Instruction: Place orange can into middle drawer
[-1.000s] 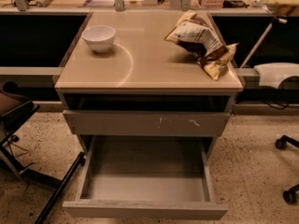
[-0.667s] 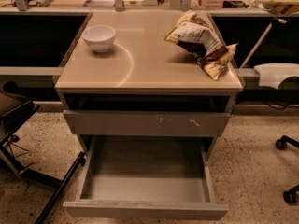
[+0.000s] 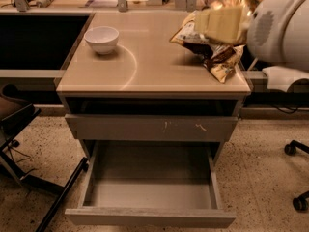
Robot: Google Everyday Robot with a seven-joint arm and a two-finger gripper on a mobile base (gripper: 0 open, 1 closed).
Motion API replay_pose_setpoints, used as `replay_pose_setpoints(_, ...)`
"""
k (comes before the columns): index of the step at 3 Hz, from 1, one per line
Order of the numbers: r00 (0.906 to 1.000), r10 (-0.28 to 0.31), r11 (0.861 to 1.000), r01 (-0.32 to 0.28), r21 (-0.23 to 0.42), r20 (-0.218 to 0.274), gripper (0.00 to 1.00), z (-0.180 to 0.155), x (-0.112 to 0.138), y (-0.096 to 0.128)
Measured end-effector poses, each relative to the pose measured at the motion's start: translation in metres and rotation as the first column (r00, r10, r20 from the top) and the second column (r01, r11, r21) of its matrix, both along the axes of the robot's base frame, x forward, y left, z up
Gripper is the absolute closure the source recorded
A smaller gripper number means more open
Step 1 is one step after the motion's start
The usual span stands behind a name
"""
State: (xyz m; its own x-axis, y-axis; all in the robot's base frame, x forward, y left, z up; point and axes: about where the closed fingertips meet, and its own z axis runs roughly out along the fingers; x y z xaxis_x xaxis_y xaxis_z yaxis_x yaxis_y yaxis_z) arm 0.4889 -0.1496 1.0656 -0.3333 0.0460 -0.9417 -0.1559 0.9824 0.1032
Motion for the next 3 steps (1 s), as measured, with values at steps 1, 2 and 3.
replay_pose_setpoints(1,0.9993,0.033,0.999,-0.033,0.003,-0.016,1.00,-0.066,-0.001,0.055)
replay_pose_setpoints(2,0.9972,0.039,0.999,-0.041,-0.018,-0.063,1.00,-0.106,-0.008,0.064)
replay_pose_setpoints(3,0.9972,0.039,0.999,-0.040,-0.018,-0.063,1.00,-0.106,-0.008,0.064)
